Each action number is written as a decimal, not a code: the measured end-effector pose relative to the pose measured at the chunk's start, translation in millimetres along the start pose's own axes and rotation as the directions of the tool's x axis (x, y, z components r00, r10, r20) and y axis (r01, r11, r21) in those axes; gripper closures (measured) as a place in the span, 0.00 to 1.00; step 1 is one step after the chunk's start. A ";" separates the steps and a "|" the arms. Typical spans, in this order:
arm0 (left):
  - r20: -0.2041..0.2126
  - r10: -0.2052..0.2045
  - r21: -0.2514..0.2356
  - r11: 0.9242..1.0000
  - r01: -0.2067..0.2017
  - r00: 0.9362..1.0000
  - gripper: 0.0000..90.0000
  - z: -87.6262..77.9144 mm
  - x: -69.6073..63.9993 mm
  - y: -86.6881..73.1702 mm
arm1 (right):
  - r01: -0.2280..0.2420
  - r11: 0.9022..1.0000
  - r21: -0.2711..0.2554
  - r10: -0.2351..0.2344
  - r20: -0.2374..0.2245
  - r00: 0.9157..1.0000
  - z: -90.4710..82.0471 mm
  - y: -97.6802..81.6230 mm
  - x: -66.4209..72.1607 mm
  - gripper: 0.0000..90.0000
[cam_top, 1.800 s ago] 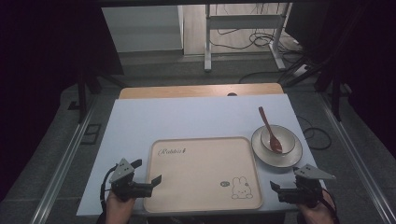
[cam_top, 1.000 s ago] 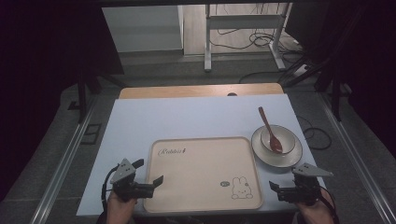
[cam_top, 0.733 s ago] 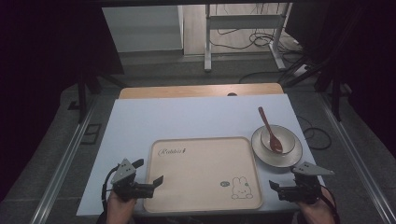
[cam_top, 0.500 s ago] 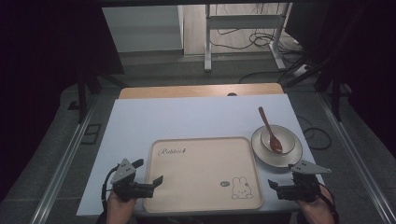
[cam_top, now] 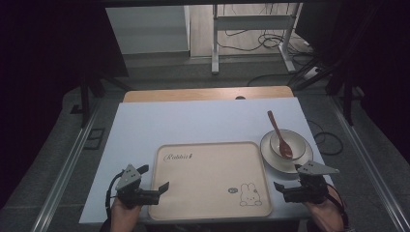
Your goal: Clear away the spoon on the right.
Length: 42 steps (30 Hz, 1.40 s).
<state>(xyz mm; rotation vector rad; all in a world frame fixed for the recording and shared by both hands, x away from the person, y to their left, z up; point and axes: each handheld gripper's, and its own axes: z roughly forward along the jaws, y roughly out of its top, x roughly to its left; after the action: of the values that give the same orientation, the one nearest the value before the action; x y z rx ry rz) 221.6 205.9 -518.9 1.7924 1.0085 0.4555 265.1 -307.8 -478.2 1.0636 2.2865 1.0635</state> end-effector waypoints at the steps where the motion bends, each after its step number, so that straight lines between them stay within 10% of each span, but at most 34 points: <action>1: -0.001 0.001 0.002 1.000 -0.001 1.000 0.00 0.3 -0.2 0.0 | 0.001 1.000 0.001 -0.001 -0.007 1.000 0.2 2.7 -0.3 0.01; 42: -0.001 -0.004 0.017 1.000 0.004 1.000 0.00 1.6 0.2 -0.7 | -0.005 0.999 0.032 0.006 -0.017 1.000 17.6 54.4 -26.5 0.00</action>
<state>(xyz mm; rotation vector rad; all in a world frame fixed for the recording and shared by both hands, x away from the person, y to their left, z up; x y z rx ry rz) 222.5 205.2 -520.2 1.8048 1.0197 0.4467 318.3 -297.3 -445.9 1.0777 2.3226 1.0451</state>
